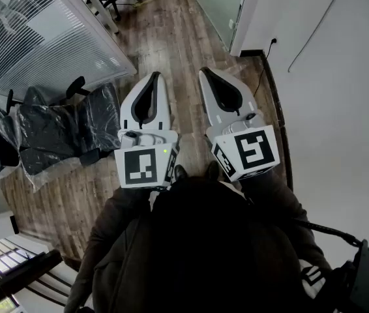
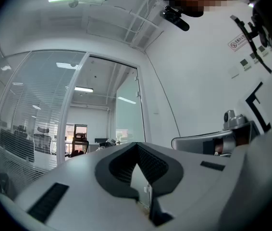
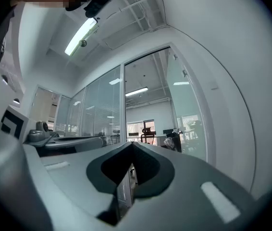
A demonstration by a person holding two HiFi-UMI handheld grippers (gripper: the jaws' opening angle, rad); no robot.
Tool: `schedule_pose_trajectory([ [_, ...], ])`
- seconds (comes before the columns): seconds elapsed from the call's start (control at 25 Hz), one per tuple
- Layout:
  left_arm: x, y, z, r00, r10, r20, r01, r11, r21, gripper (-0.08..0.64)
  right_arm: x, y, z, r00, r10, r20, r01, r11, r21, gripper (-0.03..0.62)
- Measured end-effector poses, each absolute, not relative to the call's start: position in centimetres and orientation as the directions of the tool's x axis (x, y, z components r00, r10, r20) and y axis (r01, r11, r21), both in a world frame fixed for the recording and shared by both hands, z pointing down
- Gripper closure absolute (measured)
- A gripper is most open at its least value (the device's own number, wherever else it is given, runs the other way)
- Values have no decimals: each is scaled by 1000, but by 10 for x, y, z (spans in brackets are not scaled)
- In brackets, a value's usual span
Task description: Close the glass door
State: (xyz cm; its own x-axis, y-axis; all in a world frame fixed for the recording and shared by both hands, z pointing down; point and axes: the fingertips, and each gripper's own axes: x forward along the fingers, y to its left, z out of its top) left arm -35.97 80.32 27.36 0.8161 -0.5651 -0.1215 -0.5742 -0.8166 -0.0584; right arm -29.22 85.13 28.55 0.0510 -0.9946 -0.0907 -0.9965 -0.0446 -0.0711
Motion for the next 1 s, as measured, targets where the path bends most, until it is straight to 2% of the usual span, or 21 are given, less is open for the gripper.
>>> schedule_pose_trajectory([
  [0.32, -354, 805, 282, 809, -575, -120, -583, -811, -46, 563, -287, 851, 291, 38, -995, -92, -998, -33, -62, 592],
  [0.56, -339, 783, 302, 786, -615, -61, -617, -786, -37, 563, -270, 821, 308, -8, -998, -57, -995, 14, -97, 591],
  [0.88, -285, 674, 335, 750, -660, -45, -660, -751, 7, 563, -209, 720, 345, -64, -997, -43, -991, 68, -114, 591],
  [1.0, -264, 606, 335, 757, -650, -66, -650, -760, 25, 563, -183, 659, 346, -41, -997, -59, -994, 47, -100, 591],
])
